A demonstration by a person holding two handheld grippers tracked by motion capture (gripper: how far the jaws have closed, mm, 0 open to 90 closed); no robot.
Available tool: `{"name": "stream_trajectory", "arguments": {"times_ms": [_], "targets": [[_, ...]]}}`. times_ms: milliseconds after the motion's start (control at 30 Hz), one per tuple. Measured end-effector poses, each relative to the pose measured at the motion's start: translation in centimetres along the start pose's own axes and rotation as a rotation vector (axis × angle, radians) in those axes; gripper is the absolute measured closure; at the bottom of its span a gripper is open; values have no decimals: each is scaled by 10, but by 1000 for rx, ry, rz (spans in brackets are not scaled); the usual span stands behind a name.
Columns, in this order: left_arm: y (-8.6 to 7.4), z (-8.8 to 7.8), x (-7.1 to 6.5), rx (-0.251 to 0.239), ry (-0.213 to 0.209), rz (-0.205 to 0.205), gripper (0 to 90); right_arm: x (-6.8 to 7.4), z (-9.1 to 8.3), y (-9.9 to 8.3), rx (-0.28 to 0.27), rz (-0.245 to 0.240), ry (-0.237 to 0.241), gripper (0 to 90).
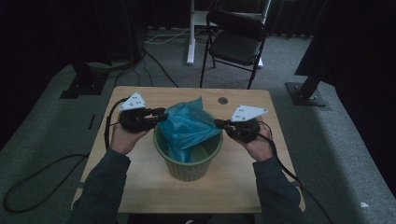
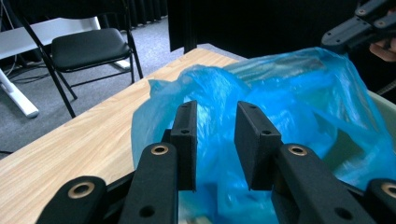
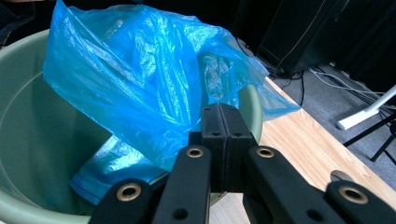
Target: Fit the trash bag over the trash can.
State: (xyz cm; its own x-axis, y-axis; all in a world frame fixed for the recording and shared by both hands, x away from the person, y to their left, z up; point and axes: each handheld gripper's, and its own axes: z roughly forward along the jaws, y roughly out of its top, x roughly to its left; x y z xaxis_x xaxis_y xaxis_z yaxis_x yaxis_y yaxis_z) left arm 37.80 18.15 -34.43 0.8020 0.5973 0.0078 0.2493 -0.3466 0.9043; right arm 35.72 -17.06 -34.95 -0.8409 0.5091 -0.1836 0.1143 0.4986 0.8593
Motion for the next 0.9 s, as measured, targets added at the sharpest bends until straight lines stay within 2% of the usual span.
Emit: {"name": "stream_trajectory", "arguments": {"times_ms": [100, 233, 333, 500, 533, 567, 633, 733, 800, 900], "targets": [[4, 5, 2, 2, -3, -5, 688, 0, 0, 1, -1, 0, 0, 897], [10, 12, 5, 17, -23, -22, 656, 1, 0, 1, -6, 2, 1, 897], [14, 17, 7, 10, -41, -35, 638, 1, 1, 2, -9, -2, 4, 898], [20, 26, 8, 18, -38, -43, 535, 2, 2, 2, -7, -6, 7, 898], [24, 31, 7, 24, -51, -40, 535, 2, 2, 3, -9, -7, 8, 898], [25, 33, 7, 25, -54, -42, 487, 3, 3, 4, -12, -12, 9, 898], [27, 43, 5, 71, -49, -35, 467, 3, 3, 5, -13, -13, 12, 898], [27, 48, 4, 91, -46, -41, 456, 4, 3, 6, -15, -17, 12, 898], [27, 52, 3, 110, -39, -49, 462, 5, 3, 6, -13, -20, 11, 898], [27, 55, 1, 140, -19, -40, 687, 5, 1, 7, -14, -28, 8, 898]]}}
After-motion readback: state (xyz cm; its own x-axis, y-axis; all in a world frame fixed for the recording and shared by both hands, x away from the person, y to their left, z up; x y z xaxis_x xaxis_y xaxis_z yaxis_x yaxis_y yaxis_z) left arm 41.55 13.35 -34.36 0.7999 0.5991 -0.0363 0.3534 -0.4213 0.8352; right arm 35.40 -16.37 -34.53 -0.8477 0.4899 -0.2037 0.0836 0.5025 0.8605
